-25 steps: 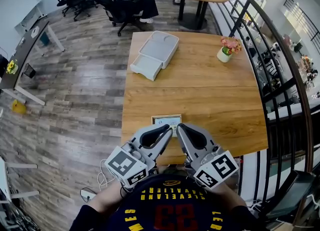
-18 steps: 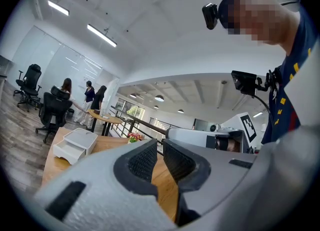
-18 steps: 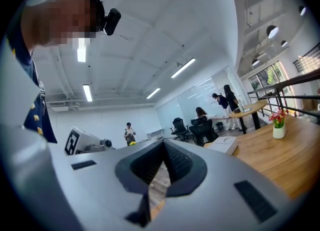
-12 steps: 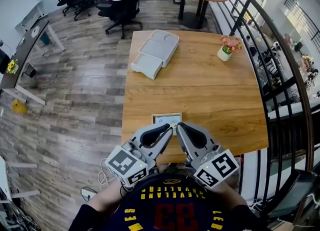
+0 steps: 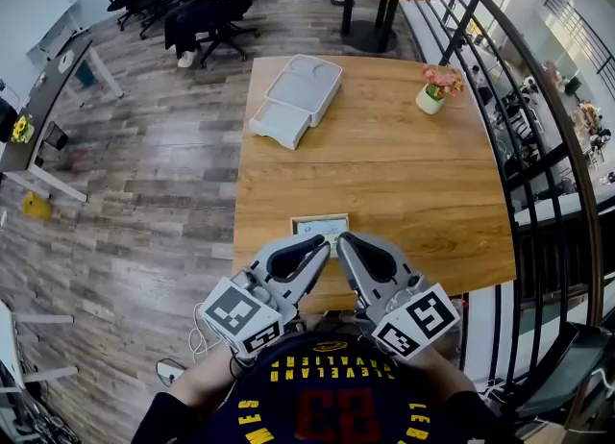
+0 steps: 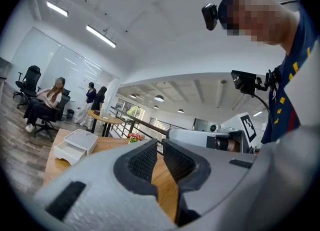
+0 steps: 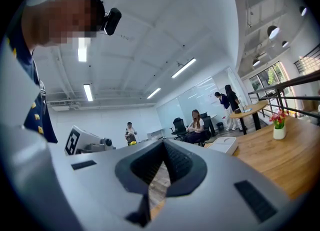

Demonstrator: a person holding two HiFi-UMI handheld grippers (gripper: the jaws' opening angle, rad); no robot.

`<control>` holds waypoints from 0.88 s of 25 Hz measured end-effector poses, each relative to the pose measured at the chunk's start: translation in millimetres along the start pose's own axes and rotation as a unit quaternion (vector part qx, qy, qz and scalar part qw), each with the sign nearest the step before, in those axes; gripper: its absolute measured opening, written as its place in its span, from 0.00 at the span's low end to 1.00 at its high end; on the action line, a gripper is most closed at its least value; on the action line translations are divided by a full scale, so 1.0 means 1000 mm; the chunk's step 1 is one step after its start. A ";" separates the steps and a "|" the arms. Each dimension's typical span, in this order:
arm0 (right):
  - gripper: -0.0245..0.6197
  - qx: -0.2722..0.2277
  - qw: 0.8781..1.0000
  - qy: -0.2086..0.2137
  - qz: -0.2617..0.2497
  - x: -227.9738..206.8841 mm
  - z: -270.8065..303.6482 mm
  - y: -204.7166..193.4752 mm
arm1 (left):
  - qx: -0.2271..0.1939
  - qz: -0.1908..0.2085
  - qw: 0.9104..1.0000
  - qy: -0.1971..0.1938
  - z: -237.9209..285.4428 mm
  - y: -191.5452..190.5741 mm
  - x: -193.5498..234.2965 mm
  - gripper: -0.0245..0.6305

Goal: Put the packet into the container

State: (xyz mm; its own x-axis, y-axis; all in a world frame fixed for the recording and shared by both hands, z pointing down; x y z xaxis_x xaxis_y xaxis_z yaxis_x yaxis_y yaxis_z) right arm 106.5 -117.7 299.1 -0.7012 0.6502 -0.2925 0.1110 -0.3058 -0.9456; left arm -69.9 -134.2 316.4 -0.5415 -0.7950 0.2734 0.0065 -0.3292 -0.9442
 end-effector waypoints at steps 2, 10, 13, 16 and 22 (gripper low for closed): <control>0.05 0.000 1.000 0.000 0.001 0.000 -0.001 0.001 | 0.001 -0.001 1.000 -0.001 0.001 0.000 -0.001 0.09; 0.05 0.000 1.000 -0.003 0.006 -0.005 -0.004 -0.002 | 0.004 -0.004 1.000 0.001 0.005 -0.003 -0.001 0.09; 0.05 0.000 1.000 -0.003 0.008 -0.006 -0.004 -0.004 | 0.007 -0.006 1.000 0.000 0.006 -0.006 -0.002 0.09; 0.05 0.001 1.000 -0.004 0.009 -0.006 -0.002 -0.004 | 0.009 -0.008 1.000 -0.001 0.006 -0.007 -0.001 0.09; 0.06 0.002 1.000 -0.003 0.011 -0.007 0.001 0.001 | 0.010 -0.009 1.000 -0.002 0.008 -0.004 0.001 0.09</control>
Point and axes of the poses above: the fingertips, and each gripper's own axes: z forward along the fingers, x to its left, y out of its top, the point moved 10 cm from there along -z, backward along the fingers, and after that the axes turned 9 degrees about x, right-handed, at the moved point
